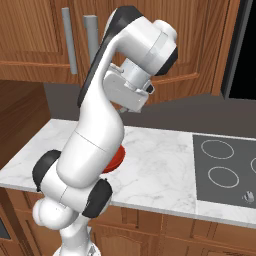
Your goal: Open the cabinet. Pick the pear and banana from the cabinet and place them into the bowl. Then close the cabinet.
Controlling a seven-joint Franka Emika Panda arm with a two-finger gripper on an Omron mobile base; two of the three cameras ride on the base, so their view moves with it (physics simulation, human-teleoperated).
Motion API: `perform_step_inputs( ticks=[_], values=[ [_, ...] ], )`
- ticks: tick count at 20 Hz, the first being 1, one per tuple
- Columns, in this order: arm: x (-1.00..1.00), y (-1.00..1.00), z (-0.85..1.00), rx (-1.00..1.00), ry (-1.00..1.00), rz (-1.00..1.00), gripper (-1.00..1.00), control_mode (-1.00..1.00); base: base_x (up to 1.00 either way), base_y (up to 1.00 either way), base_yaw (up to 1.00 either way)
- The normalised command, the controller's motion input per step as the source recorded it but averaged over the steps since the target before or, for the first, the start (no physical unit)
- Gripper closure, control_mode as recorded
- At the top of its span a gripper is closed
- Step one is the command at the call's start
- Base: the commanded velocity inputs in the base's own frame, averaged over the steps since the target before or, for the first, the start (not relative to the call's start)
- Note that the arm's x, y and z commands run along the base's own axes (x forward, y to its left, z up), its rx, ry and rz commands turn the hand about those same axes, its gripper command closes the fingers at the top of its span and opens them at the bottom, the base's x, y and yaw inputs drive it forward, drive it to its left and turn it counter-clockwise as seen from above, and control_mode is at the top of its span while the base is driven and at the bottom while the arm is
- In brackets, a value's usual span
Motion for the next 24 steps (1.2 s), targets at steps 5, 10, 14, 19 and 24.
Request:
perform_step_inputs(
  ticks=[5,10,14,19,24],
  values=[
    [-0.40,0.00,-0.03,0.00,-0.14,0.00,-1.00,-1.00,0.00,0.00,0.00],
    [-0.40,0.00,0.27,0.01,-0.56,-0.01,-1.00,-1.00,0.00,0.00,0.00],
    [-0.08,0.00,0.54,0.02,-0.61,-0.05,-1.00,-1.00,0.00,0.00,0.00],
    [0.13,0.11,0.16,0.11,-0.46,-0.04,-1.00,-1.00,0.00,0.00,0.00],
    [0.53,0.49,0.01,0.10,-0.27,-0.07,-1.00,-1.00,0.00,0.00,0.00]
  ],
)
